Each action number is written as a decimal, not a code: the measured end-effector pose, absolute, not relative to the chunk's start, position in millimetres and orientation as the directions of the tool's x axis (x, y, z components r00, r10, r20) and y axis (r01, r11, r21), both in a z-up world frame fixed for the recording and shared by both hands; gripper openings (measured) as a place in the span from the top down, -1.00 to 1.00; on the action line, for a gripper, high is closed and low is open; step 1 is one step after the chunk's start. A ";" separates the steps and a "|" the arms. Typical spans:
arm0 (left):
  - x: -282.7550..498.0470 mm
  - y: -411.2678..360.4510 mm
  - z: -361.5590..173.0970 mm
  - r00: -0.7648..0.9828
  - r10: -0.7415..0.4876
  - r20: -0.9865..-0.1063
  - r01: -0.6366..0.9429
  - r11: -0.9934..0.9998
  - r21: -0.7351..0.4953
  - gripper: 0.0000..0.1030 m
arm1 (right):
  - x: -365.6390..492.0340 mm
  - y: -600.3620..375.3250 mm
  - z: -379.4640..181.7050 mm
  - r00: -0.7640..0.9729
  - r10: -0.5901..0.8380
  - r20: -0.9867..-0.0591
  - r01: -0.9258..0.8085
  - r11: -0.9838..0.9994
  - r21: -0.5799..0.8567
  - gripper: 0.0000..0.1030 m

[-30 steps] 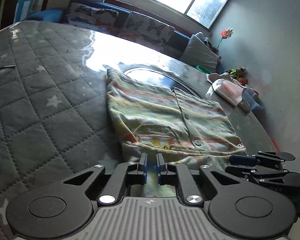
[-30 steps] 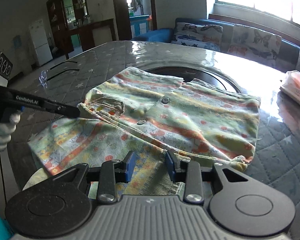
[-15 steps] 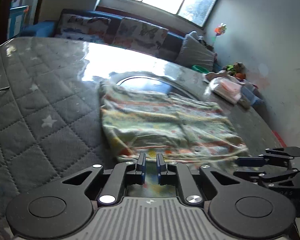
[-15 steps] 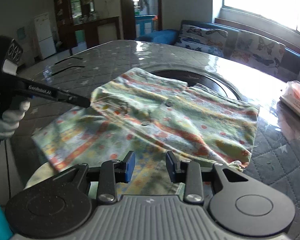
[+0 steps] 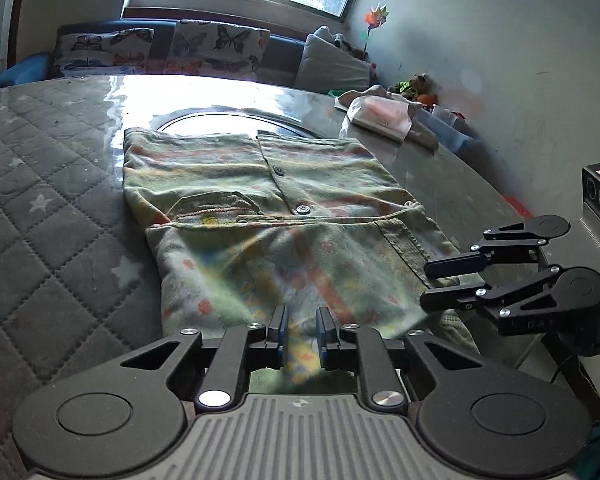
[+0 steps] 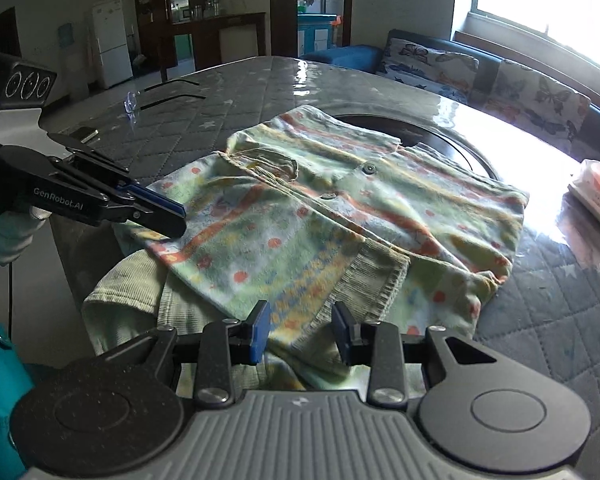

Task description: Fold clothes

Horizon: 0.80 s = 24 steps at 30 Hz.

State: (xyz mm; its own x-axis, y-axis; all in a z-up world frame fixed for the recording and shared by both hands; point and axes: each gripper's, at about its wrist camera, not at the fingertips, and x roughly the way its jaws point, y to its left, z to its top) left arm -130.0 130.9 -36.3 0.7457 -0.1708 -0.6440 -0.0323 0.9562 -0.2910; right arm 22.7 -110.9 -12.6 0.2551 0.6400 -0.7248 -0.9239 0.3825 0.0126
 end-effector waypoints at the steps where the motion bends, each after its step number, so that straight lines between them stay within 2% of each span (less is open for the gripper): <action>1: -131.9 131.6 -36.3 0.748 -0.168 -0.642 -0.034 0.956 -0.290 0.64 | 21.0 -112.8 -13.1 0.255 0.638 -0.727 -0.924 0.382 0.011 0.35; 5: -139.3 138.5 -36.8 0.754 -0.164 -0.636 -0.064 0.945 -0.319 0.64 | 22.3 -117.2 -16.6 0.257 0.638 -0.726 -0.918 0.397 0.025 0.35; 8: -143.4 142.2 -35.4 0.755 -0.138 -0.641 -0.092 0.945 -0.313 0.46 | 21.6 -120.0 -12.7 0.263 0.645 -0.717 -0.915 0.402 0.025 0.35; 13: -149.9 145.3 -29.7 0.748 -0.122 -0.652 -0.127 0.938 -0.321 0.45 | 23.0 -123.9 -14.1 0.266 0.642 -0.719 -0.912 0.409 0.027 0.34; 15: -153.0 137.5 -19.1 0.755 -0.145 -0.639 -0.094 0.941 -0.324 0.41 | 22.9 -125.5 -12.0 0.270 0.642 -0.717 -0.913 0.408 0.022 0.33; 18: -153.9 124.6 -7.6 0.738 -0.177 -0.651 -0.058 0.945 -0.322 0.10 | 18.1 -127.4 -5.5 0.283 0.642 -0.712 -0.917 0.400 -0.004 0.27; 24: -152.9 101.1 -8.5 0.654 -0.253 -0.713 -0.042 0.929 -0.368 0.07 | 9.6 -137.4 -0.1 0.305 0.624 -0.719 -0.927 0.368 -0.073 0.18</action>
State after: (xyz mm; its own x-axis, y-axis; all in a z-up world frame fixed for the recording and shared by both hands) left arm -152.9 101.1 -8.5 0.6545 -0.2526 -0.7127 -0.0422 0.9289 -0.3680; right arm 9.6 -137.4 -0.1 0.3051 0.6240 -0.7194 -0.9267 0.3685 -0.0734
